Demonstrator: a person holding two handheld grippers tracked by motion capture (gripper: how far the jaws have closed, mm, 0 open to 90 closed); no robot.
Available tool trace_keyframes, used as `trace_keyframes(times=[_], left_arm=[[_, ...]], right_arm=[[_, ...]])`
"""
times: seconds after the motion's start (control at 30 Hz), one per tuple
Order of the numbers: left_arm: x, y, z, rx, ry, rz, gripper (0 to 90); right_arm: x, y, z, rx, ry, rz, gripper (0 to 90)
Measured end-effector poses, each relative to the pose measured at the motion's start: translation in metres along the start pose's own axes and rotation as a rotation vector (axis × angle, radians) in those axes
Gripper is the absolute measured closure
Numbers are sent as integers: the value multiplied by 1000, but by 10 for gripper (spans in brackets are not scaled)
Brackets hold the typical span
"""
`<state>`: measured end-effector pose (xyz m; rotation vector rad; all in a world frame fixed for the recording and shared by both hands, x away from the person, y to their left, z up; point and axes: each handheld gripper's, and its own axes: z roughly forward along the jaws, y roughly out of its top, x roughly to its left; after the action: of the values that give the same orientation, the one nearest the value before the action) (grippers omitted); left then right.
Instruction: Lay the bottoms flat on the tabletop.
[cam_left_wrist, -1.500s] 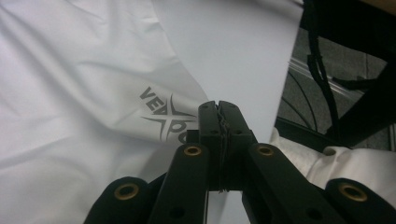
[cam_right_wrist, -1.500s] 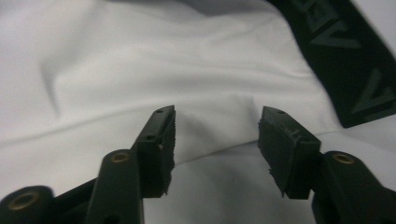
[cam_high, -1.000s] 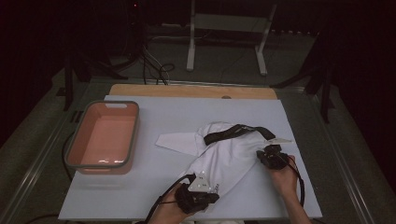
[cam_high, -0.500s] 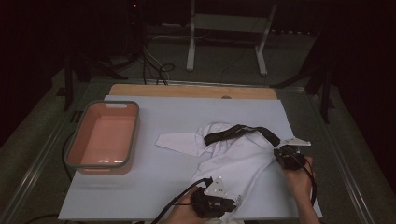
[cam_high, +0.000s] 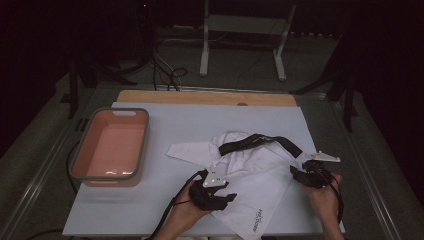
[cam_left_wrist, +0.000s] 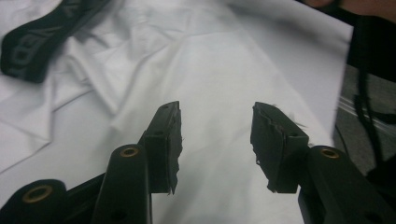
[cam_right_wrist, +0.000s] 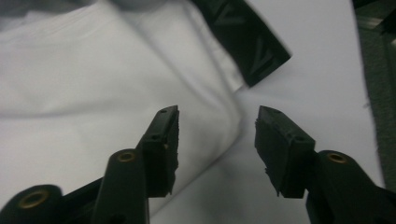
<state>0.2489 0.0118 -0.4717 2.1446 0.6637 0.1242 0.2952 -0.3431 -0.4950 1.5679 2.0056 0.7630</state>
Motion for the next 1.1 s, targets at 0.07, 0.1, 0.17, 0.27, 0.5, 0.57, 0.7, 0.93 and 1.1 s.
trace_keyframes(times=[0.07,0.1,0.17,0.27,0.5,0.57,0.7,0.93,1.1], left_arm=[[6,-2,2,12,21,-4,531],[9,-3,3,19,23,-10,530],[12,-5,4,23,34,-25,526],[16,-10,5,41,44,-27,524],[24,-25,8,84,74,-42,522],[26,-28,9,99,83,-44,524],[29,-33,13,115,92,-50,542],[32,-35,21,153,122,-31,610],[32,-33,20,171,84,-45,872]], right_arm=[[3,-5,-3,14,17,3,481],[4,-8,-4,21,26,2,480],[7,-14,-7,31,61,10,481],[13,-19,-11,44,78,8,488],[25,-28,-21,55,100,-14,496],[28,-31,-24,56,102,-25,501],[32,-33,-23,66,113,-35,516],[43,-34,-16,104,111,-62,569],[43,-31,-15,113,151,-69,825]])
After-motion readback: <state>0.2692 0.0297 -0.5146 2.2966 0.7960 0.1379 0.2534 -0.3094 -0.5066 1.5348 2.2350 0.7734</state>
